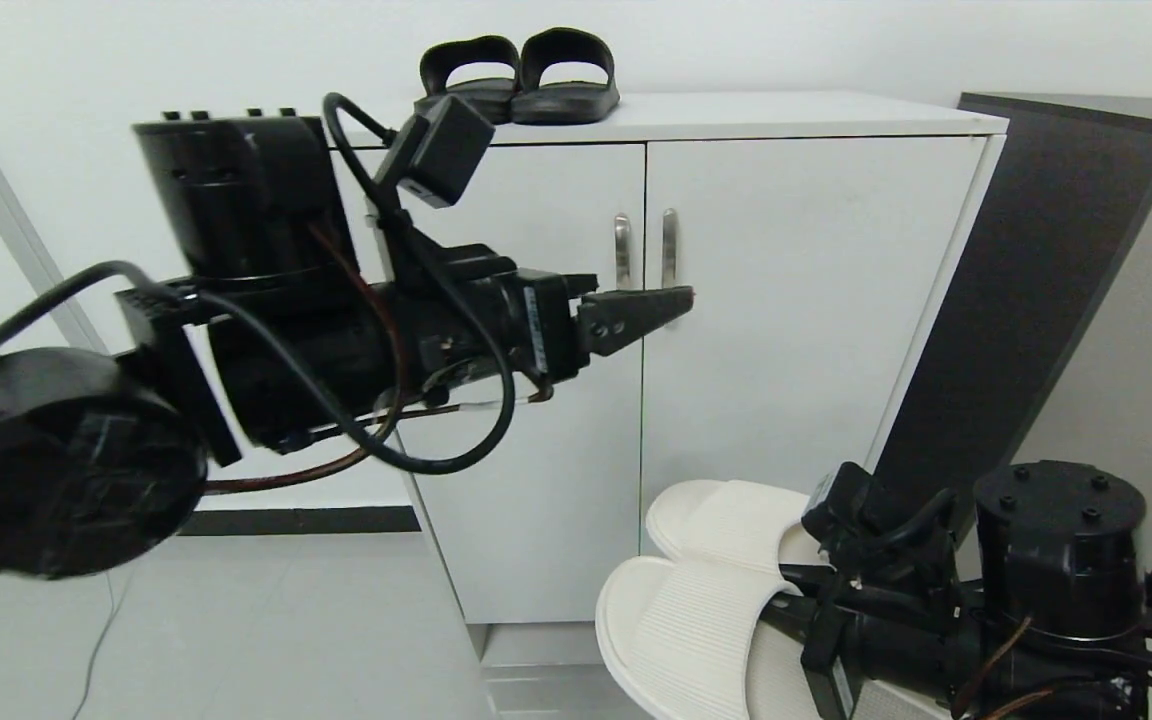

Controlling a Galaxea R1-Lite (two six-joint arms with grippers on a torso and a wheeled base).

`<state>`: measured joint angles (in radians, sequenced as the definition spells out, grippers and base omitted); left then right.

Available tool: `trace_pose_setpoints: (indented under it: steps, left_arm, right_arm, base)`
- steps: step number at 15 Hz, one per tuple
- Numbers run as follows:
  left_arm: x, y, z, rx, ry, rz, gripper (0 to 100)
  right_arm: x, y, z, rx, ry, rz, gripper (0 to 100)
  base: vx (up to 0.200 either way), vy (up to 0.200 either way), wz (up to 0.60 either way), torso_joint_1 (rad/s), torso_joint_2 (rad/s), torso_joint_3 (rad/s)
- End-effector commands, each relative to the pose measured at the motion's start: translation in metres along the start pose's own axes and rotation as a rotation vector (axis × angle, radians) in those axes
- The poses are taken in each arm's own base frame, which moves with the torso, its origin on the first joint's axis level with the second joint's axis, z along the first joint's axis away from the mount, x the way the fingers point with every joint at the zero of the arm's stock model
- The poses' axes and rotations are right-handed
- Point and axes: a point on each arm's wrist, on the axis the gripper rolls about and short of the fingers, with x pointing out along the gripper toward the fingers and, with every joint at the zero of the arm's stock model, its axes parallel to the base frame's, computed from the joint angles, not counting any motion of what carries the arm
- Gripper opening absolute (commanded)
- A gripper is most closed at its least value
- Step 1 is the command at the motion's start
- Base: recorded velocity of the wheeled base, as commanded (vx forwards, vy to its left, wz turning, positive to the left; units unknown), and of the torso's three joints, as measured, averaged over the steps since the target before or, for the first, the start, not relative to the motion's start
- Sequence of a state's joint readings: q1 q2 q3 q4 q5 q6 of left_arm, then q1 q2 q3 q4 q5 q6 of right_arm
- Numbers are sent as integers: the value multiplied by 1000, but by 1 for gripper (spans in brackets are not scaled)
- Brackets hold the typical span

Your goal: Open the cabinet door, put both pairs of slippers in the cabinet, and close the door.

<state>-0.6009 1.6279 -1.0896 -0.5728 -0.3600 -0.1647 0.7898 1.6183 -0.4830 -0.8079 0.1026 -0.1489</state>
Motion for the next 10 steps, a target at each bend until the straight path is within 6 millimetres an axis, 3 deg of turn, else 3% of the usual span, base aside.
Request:
trace_pose_setpoints:
  steps: [1,6,10]
  left_arm:
    - [37,12,-10,-53,28,-30,100]
    - [49,32,2,-133,35,-163,100]
    - [76,50,3,-172,8,-150,100]
  right_arm:
    - [0,0,-2,-1,7,1,0]
    - [0,1,-5,-1,19,3,0]
    - [0,1,-5,-2,20,4,0]
  base:
    - [0,0,0,0,0,0]
    - [0,0,0,0,0,0]
    - [0,0,0,0,0,0]
